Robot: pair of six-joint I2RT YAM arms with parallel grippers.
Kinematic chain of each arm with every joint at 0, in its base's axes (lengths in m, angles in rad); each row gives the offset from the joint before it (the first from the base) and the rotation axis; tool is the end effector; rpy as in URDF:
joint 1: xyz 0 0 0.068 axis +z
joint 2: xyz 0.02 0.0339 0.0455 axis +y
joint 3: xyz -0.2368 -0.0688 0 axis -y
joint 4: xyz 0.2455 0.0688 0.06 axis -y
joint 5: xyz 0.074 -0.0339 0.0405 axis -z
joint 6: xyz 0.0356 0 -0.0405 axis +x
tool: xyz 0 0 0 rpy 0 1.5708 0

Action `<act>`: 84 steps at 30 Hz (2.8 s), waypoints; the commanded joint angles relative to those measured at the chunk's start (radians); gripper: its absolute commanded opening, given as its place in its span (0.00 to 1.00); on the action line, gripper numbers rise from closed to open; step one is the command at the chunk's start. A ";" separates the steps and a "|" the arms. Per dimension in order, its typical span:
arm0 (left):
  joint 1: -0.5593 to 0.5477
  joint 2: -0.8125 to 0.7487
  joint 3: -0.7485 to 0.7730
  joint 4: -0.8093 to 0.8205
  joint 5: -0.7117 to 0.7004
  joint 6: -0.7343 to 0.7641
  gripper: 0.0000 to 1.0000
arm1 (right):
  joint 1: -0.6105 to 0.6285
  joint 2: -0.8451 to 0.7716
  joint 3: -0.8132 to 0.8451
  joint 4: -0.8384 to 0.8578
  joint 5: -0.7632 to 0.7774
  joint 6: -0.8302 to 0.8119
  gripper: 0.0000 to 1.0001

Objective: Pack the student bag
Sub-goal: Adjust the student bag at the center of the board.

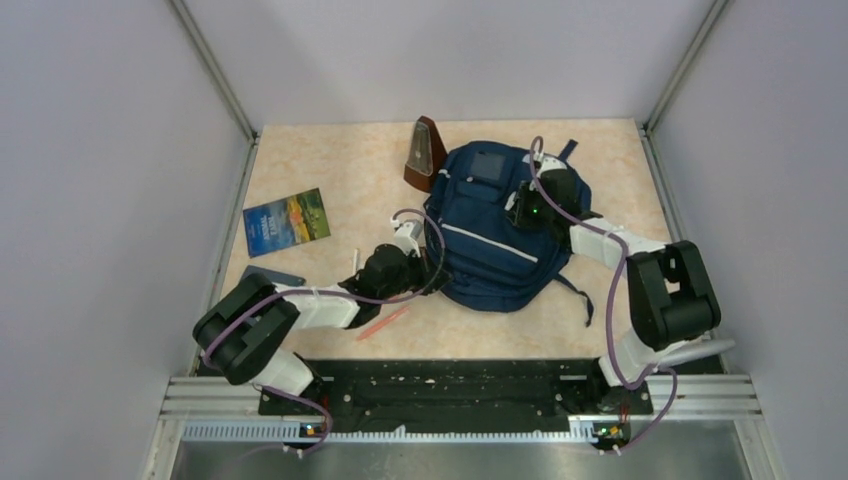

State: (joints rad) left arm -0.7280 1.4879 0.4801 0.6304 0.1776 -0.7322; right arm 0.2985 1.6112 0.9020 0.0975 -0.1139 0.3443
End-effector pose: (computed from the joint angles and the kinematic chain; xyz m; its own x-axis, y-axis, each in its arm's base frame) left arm 0.2075 -0.1933 0.1337 -0.7244 -0.2358 -0.6478 0.3943 0.6291 -0.6699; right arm 0.3281 0.1052 0.1730 -0.6453 0.1523 -0.7486 -0.1735 0.9251 0.3378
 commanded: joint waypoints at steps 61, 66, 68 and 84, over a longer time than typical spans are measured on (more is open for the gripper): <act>0.261 -0.530 0.008 -0.539 0.131 0.239 0.78 | 0.731 -0.247 -0.162 -0.387 0.948 0.077 0.00; 0.173 -0.479 -0.003 -0.451 0.141 0.258 0.78 | 0.718 -0.353 -0.212 -0.462 1.011 0.137 0.00; 0.140 -0.455 -0.005 -0.414 0.140 0.254 0.78 | 0.715 -0.378 -0.210 -0.483 1.006 0.151 0.03; 0.115 -0.379 -0.099 -0.135 0.125 0.104 0.78 | 0.780 -0.171 -0.070 -0.230 0.765 -0.072 0.73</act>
State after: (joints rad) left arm -0.6106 1.1175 0.3973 0.3668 0.3225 -0.5789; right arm 1.0660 1.3136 0.7631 -0.1970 0.6384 0.3313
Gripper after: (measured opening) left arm 0.777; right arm 0.706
